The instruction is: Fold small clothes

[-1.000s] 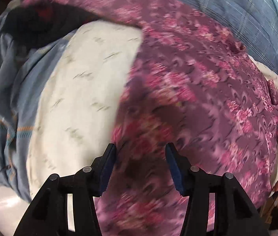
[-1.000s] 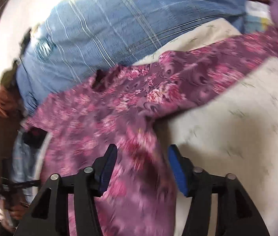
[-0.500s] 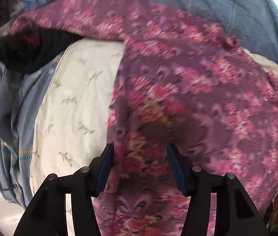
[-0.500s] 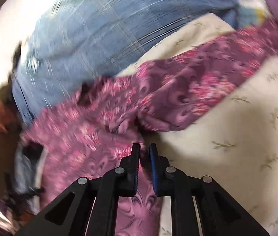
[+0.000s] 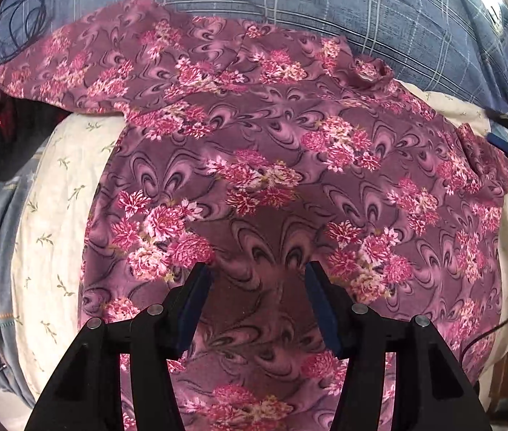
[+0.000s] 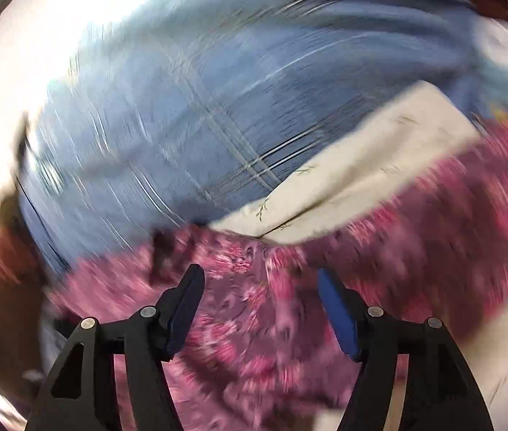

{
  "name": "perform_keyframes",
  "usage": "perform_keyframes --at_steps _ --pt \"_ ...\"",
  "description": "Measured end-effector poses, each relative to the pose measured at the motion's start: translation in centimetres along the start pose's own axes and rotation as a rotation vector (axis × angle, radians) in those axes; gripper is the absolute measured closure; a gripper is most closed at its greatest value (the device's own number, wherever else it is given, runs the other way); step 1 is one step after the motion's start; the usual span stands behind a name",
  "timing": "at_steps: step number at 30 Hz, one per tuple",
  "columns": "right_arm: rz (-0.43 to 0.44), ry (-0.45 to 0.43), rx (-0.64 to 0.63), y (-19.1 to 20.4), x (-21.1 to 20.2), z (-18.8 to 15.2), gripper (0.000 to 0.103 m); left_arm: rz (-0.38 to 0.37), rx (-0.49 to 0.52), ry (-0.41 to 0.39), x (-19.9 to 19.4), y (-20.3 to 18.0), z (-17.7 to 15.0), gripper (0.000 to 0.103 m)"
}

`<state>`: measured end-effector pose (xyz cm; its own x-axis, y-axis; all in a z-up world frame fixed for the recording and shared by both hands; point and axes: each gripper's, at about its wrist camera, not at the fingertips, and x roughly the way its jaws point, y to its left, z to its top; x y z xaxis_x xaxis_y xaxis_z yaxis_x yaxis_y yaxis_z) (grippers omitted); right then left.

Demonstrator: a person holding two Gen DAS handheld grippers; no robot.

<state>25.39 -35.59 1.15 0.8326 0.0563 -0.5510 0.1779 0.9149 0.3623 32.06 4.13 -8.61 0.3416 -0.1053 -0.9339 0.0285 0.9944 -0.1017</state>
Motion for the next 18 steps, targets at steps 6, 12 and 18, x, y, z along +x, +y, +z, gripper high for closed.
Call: perform_keyframes --at_steps 6,12,18 --pt "-0.288 0.219 -0.332 3.2 5.7 -1.4 0.094 0.056 0.024 -0.038 0.3 0.7 0.9 0.048" --pt "-0.3 0.015 -0.233 -0.6 1.6 1.7 0.098 0.126 0.018 -0.098 1.9 0.7 4.7 0.048" --pt "-0.318 0.063 -0.096 -5.5 4.1 1.9 0.092 0.188 -0.013 -0.103 5.6 0.5 5.5 0.041"
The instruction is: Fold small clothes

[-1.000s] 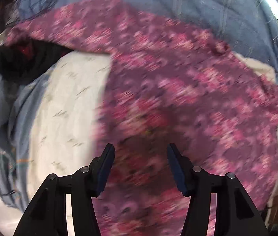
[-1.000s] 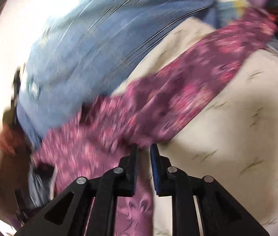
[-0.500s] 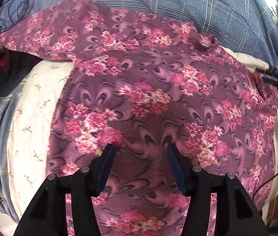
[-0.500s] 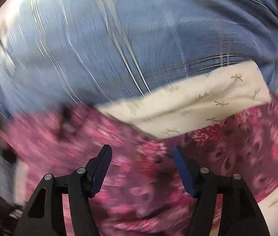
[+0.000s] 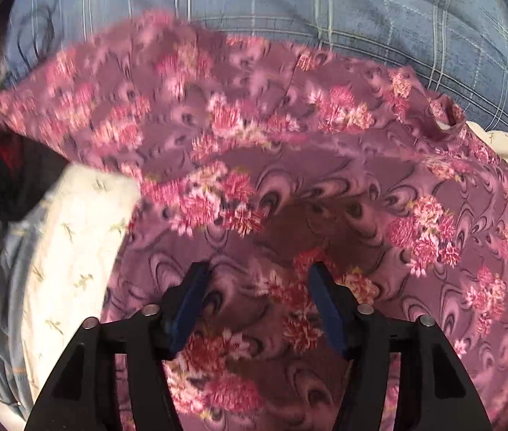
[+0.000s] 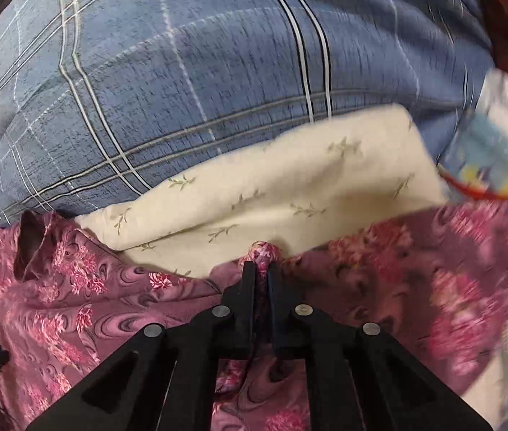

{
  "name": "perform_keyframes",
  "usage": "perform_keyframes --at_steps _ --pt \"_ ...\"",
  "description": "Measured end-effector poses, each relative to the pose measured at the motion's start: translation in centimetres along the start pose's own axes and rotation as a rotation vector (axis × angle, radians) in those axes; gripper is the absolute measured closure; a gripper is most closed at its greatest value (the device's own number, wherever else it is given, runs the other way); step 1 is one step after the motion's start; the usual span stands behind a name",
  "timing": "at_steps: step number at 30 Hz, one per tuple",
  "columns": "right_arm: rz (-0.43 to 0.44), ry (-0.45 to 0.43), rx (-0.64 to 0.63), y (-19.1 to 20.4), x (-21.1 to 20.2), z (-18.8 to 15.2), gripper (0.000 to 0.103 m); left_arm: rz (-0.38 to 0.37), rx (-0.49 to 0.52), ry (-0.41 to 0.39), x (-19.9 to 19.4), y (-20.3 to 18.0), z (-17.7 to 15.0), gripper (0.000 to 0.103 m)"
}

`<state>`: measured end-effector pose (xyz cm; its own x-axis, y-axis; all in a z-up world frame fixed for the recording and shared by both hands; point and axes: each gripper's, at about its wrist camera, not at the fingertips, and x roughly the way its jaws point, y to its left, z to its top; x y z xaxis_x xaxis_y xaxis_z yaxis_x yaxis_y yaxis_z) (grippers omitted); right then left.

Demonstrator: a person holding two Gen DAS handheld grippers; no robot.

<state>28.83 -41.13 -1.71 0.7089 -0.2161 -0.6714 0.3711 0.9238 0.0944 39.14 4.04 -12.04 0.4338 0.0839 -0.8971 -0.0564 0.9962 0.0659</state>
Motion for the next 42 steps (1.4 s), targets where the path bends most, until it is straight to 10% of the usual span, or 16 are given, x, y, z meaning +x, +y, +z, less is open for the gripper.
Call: perform_keyframes --at_steps 5,14,25,26,28,42 --pt "0.236 -0.137 0.157 -2.6 -5.1 -2.5 0.08 -0.008 -0.005 -0.024 -0.1 0.1 -0.6 0.035" --pt "-0.013 -0.292 0.513 -18.0 -12.5 -5.6 0.065 0.007 -0.049 -0.048 -0.4 0.0 -0.9 0.028" --pt "-0.042 -0.223 0.67 -19.5 -6.2 -7.0 0.052 0.004 -0.037 -0.056 -0.3 0.0 -0.9 0.026" --pt "-0.038 -0.239 0.663 -19.5 -6.1 -6.8 0.053 0.008 -0.037 -0.063 -0.3 -0.1 -1.0 0.025" --pt "-0.042 -0.23 0.592 -19.0 -5.5 -5.8 0.091 0.012 -0.037 -0.067 -0.4 -0.2 -1.1 0.025" --pt "-0.05 -0.526 0.366 -17.0 -20.6 -3.6 0.091 0.013 -0.043 -0.075 -0.3 -0.3 -1.3 0.022"
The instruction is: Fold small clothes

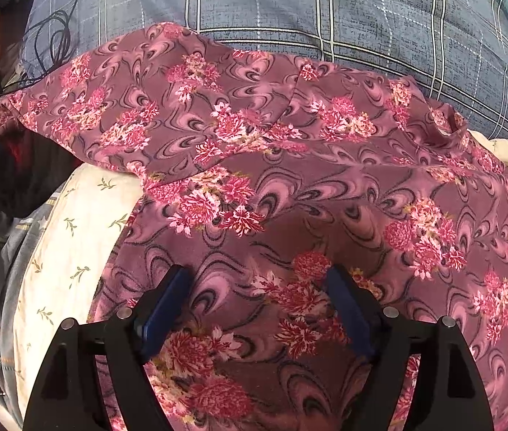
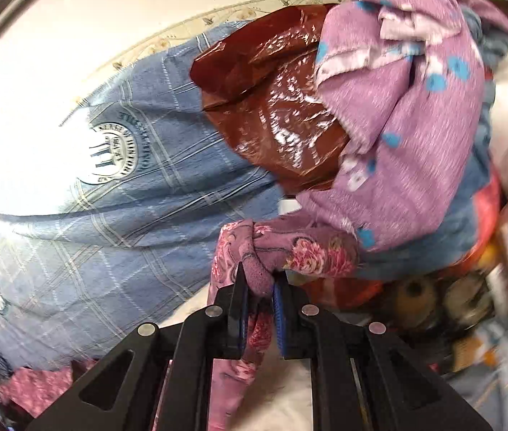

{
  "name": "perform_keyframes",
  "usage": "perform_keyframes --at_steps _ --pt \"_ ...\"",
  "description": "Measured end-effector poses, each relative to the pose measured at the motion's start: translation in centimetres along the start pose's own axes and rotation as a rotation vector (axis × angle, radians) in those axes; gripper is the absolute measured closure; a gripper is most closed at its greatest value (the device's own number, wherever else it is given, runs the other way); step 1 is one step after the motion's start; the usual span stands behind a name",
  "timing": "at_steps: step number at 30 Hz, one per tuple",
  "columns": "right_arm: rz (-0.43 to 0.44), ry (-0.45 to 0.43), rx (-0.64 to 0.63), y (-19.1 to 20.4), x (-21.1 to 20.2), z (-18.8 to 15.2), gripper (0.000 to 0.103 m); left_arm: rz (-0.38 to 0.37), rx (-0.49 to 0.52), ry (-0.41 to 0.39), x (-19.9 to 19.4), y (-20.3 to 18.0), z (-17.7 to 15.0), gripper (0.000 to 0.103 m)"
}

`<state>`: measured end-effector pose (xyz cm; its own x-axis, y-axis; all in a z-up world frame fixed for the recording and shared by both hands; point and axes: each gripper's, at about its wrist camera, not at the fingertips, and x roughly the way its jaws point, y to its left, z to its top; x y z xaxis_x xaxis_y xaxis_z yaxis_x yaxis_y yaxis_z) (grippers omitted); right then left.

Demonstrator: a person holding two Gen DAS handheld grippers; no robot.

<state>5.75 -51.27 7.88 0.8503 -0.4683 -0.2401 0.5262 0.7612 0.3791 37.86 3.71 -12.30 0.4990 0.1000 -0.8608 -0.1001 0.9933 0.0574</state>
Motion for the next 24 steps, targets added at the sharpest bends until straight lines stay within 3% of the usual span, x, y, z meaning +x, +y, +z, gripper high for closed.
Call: perform_keyframes --at_steps 4,8,13,15,20,22,24 --pt "-0.026 -0.015 -0.007 0.4 -1.5 0.0 0.091 -0.018 -0.003 -0.007 -0.1 0.2 -0.1 0.022" --pt "0.026 -0.019 -0.145 5.4 -3.5 -1.8 0.091 -0.072 -0.038 0.003 -0.3 0.9 0.2 0.021" --pt "0.224 0.087 -0.275 15.0 -4.1 -6.7 0.091 -0.154 -0.08 -0.02 -0.4 1.7 0.3 0.019" --pt "0.335 0.134 -0.272 18.9 -4.2 -9.3 0.091 -0.201 -0.09 0.032 -0.2 2.2 1.0 0.02" --pt "0.571 0.27 -0.248 27.9 -3.7 -16.4 0.091 -0.41 -0.257 0.088 -1.1 7.1 2.3 0.021" --pt "0.621 0.326 -0.275 31.0 -3.4 -19.4 0.091 -0.413 -0.301 0.06 -1.8 9.5 2.6 0.021" --pt "0.669 0.416 -0.31 34.7 -3.2 -23.7 0.087 -0.366 -0.315 0.022 -2.4 11.3 2.8 0.021"
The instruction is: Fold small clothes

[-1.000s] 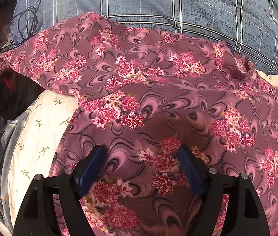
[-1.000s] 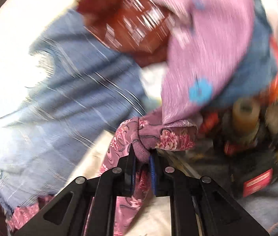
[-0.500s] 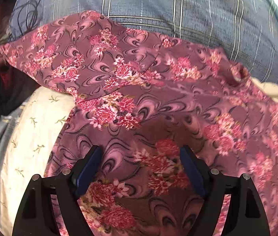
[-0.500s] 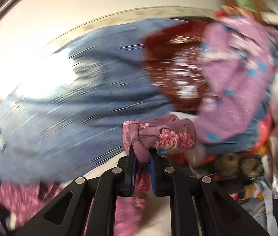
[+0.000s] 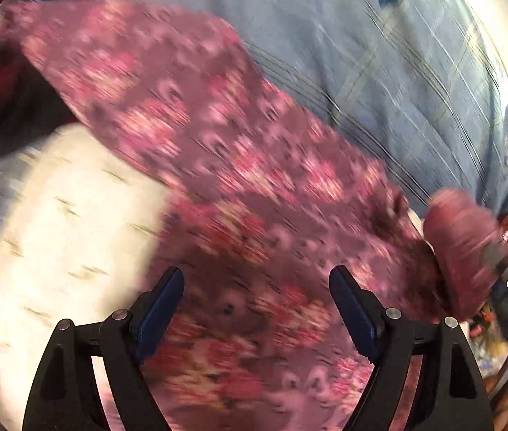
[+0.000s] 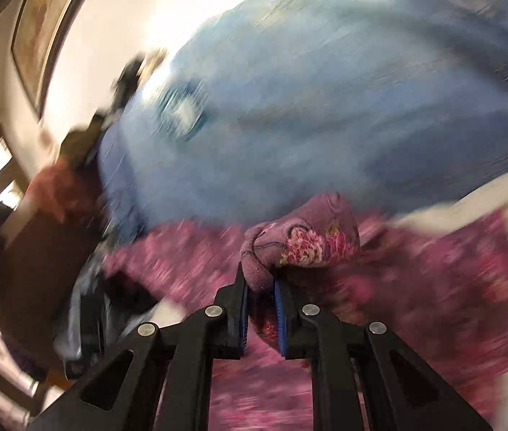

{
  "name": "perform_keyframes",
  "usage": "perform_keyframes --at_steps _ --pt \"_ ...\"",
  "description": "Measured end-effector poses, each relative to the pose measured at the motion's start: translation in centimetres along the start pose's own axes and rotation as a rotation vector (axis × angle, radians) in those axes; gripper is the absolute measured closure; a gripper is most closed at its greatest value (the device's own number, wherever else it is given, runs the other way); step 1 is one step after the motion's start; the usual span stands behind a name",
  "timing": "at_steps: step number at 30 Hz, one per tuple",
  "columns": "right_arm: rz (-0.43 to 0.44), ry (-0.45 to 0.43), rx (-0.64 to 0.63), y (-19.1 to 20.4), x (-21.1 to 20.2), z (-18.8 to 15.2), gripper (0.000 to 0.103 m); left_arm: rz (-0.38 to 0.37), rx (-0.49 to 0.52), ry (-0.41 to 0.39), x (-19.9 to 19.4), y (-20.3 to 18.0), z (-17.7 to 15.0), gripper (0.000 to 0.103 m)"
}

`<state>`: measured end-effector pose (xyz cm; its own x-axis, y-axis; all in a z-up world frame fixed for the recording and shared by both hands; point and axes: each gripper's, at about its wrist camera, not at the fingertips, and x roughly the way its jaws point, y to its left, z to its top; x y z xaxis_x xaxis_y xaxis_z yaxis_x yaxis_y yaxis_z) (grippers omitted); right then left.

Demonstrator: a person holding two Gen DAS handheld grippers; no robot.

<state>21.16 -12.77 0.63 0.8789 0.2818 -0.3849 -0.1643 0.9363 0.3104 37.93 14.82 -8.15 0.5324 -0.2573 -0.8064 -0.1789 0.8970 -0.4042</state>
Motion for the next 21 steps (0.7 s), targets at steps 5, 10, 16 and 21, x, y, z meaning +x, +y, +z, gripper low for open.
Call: perform_keyframes --at_steps 5,10,16,21 --pt "0.082 0.29 -0.012 4.4 7.9 -6.8 0.082 0.021 -0.048 -0.012 -0.4 2.1 0.6 0.021" --pt "0.072 0.357 -0.04 4.5 5.4 -8.6 0.074 0.018 -0.02 0.022 0.6 1.2 0.1 0.021" --pt "-0.194 0.091 0.019 -4.1 -3.3 -3.5 0.055 -0.001 0.082 0.034 1.1 -2.6 -1.3 0.021" --pt "-0.358 0.034 0.287 -15.7 -5.8 -1.5 0.055 -0.023 0.128 0.015 1.5 -4.0 -1.7 0.021"
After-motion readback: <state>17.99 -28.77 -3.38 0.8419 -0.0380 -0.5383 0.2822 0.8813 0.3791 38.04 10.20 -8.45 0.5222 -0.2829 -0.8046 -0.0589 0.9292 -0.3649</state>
